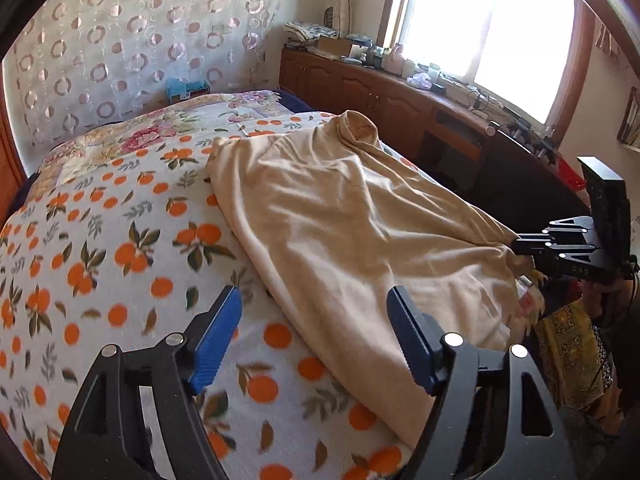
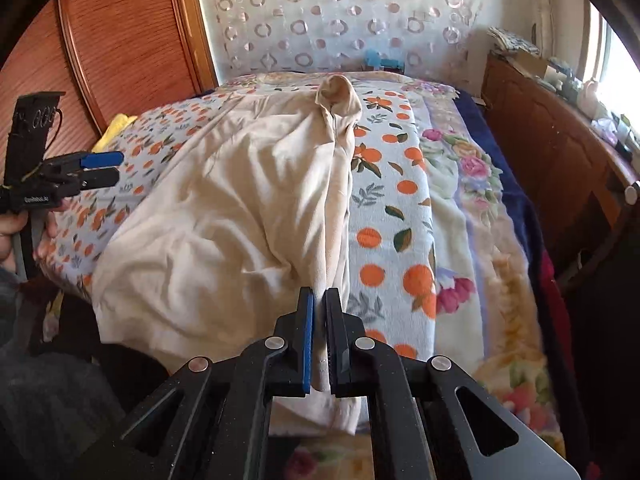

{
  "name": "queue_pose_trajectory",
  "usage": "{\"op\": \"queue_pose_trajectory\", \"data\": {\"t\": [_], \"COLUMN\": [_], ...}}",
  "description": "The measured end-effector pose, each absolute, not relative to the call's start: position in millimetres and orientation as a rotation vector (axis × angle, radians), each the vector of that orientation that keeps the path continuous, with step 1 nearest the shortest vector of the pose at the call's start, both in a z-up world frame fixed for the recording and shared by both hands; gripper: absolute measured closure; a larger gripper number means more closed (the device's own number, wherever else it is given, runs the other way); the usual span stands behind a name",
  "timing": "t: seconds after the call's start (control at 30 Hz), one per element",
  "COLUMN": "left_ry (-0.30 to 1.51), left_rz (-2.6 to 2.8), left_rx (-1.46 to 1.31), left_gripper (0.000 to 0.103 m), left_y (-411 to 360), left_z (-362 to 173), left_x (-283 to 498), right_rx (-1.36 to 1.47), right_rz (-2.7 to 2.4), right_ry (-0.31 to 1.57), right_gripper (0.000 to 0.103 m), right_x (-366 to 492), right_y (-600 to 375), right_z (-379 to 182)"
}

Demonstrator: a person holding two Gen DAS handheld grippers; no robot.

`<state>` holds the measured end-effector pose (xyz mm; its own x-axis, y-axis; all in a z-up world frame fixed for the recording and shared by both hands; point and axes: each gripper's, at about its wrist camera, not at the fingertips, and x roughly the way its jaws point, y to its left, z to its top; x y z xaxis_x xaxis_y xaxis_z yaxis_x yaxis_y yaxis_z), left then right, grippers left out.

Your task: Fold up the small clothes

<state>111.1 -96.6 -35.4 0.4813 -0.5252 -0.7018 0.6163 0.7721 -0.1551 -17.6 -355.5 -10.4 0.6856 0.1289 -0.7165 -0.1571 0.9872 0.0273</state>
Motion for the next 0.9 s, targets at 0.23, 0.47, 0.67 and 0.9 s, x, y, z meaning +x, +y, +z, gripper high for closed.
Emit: {"op": "queue_pose_trajectory", "data": {"t": [0.23,0.47,0.67,0.9], "left_ry": [0.882,0.915,0.982,0.965], "left_rz": [-0.722,-0.788,-0.814,-0.836], "left_rx": [0.102,0.070,0.066,0.122], "left_gripper": [0.027,0.033,0.047,0.094], "left_y": [-94.7,-104.2,-112.3,-119.7], "left_z": [-54.4,-63.8,-82.1,-80.8], "left_x": [77.9,44.9,30.4,20.1], "right_rx": [-0.022,0.076,0.020,0.027], "right_rz": [0.093,0.086,0.101,0.197], "right_ry": [0.811,0.819,0.819,0.813], "right_gripper": [0.091,0.051,0.052,0.098], "right_x": [-19.0,-36.0,-46.3,-39.2], "right_y": [-355.9,-360.3,-344.4,-338.0], "right_z": [-31.1,-46.0,-41.6,-36.2]}}
